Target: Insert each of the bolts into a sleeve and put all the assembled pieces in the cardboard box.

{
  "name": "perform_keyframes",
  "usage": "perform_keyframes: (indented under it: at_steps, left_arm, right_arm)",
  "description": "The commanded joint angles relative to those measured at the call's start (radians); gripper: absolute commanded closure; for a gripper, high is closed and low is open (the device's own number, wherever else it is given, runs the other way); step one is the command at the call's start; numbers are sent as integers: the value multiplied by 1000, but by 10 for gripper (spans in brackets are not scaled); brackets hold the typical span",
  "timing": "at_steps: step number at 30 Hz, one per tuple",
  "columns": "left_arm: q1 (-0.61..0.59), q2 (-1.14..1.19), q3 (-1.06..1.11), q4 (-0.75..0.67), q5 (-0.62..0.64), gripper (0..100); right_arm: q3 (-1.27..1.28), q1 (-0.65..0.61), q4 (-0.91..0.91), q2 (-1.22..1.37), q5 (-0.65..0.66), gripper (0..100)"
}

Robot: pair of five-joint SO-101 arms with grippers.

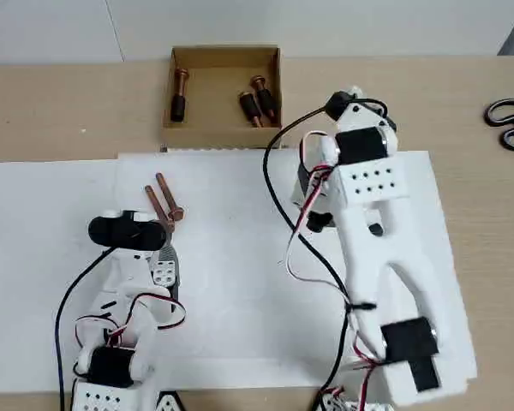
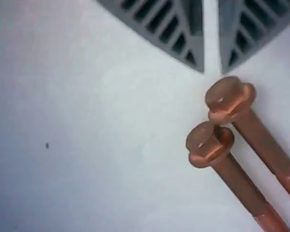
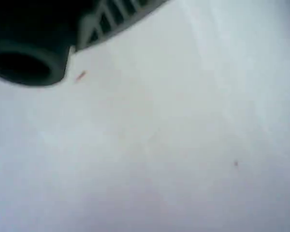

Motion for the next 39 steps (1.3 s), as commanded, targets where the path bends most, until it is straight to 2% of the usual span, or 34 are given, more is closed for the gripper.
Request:
perform_keyframes:
  at_steps: [1,8,11,14,22,31,35,39]
  left_arm:
    - [2,-8,-24,8,0,994]
    - [11,9,-283,235,9,989]
    - [11,91,-392,313,20,989]
    - [11,259,-544,302,69,989]
    - [9,905,-1050,334,221,989]
    - [8,1436,-1554,640,374,992]
    - [8,1580,-1669,747,489,992]
    - [-37,1679,-1704,778,557,992]
  right_arm:
    - [63,53,22,-124,14,996]
    - [282,213,8,-295,49,996]
    - [376,263,-28,-360,51,996]
    - [445,285,-38,-412,81,996]
    - [552,364,-36,-526,84,996]
    - [598,479,-25,-608,107,996]
    - [612,532,-25,-667,144,996]
    - [644,582,-25,-736,190,996]
